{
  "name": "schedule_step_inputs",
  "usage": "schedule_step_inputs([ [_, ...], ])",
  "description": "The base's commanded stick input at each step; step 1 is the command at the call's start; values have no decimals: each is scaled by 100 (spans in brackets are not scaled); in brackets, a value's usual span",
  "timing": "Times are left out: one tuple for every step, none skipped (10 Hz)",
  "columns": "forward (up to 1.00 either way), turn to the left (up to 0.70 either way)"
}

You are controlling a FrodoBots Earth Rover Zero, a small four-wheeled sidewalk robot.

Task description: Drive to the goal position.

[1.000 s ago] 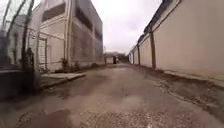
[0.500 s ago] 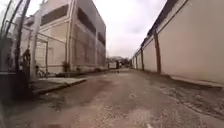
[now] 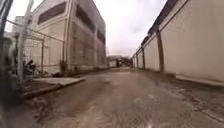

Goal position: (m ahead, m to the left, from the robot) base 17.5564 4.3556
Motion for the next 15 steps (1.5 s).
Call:
schedule_step_inputs([
  [85, 0],
  [85, 0],
  [85, 0],
  [85, 0],
  [85, 0],
  [85, 0],
  [85, 0],
  [85, 0],
  [85, 0],
  [85, 0],
  [85, 0],
  [85, 0],
  [85, 0],
  [85, 0],
  [85, 0],
])
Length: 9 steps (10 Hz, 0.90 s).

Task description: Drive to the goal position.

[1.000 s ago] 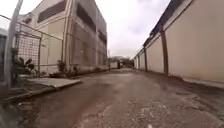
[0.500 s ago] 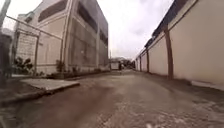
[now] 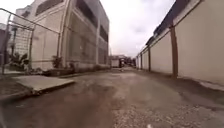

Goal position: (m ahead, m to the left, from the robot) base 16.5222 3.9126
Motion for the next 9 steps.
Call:
schedule_step_inputs([
  [85, 0],
  [85, 0],
  [85, 0],
  [85, 0],
  [85, -3],
  [85, -11],
  [85, -19],
  [85, -27],
  [85, -32],
])
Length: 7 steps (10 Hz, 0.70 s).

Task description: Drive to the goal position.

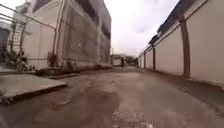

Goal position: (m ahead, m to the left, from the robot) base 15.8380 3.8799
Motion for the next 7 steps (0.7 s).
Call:
schedule_step_inputs([
  [85, -21],
  [85, -10],
  [85, -3],
  [85, 0],
  [85, 0],
  [85, 0],
  [85, 0],
])
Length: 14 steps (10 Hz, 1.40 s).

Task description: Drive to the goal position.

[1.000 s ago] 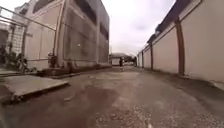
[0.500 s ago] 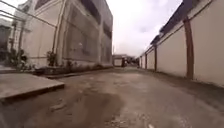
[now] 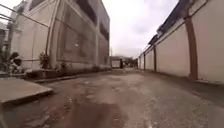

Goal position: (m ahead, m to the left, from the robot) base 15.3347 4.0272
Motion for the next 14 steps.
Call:
schedule_step_inputs([
  [85, 0],
  [85, 0],
  [85, 0],
  [85, 0],
  [85, 0],
  [85, -8],
  [85, -20],
  [85, -32],
  [85, -34],
  [85, -34],
  [85, -34],
  [85, -34],
  [85, -34],
  [85, -34],
])
